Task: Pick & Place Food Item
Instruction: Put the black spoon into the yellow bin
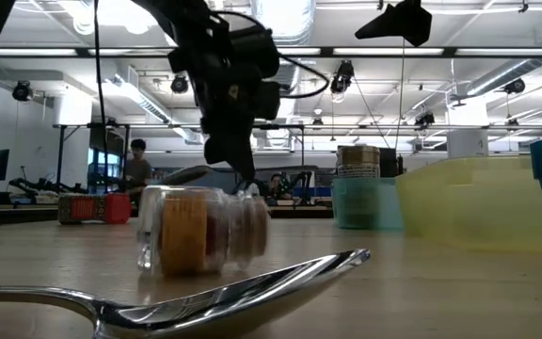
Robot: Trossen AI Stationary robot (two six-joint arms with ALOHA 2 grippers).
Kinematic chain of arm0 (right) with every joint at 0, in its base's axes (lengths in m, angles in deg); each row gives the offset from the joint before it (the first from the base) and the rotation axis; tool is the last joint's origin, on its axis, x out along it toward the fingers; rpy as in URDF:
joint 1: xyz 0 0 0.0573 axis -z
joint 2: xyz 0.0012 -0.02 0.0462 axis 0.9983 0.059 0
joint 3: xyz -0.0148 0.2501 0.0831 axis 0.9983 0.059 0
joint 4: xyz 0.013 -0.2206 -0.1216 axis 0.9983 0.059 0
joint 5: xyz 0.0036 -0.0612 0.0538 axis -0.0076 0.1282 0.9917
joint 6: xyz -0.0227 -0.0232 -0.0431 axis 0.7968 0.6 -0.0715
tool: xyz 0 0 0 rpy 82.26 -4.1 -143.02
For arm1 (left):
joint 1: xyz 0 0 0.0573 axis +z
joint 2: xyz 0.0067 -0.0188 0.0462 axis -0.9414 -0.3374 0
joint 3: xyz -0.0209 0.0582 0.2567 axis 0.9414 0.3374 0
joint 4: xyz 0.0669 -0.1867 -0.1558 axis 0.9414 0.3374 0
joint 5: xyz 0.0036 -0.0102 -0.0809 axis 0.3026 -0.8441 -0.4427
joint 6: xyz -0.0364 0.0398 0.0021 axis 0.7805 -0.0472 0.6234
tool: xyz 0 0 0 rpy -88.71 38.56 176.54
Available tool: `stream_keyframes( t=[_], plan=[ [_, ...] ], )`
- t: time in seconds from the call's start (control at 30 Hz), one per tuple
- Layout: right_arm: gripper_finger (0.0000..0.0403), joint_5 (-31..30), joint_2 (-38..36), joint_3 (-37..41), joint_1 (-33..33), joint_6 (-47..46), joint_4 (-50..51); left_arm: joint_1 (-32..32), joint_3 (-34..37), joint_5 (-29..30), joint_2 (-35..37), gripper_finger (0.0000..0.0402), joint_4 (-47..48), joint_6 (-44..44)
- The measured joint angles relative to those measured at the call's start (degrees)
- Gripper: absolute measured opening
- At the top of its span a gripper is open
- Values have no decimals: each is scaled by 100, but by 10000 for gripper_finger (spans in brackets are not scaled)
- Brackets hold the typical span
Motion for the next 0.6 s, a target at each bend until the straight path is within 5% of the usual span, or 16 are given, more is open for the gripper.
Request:
stream_keyframes(
  t=[0.6],
  plan=[
    [383, 9, 0, 0, 1, -19, -10, -645, 0, -551, 137, 10, -1088, 1028]
  ],
)
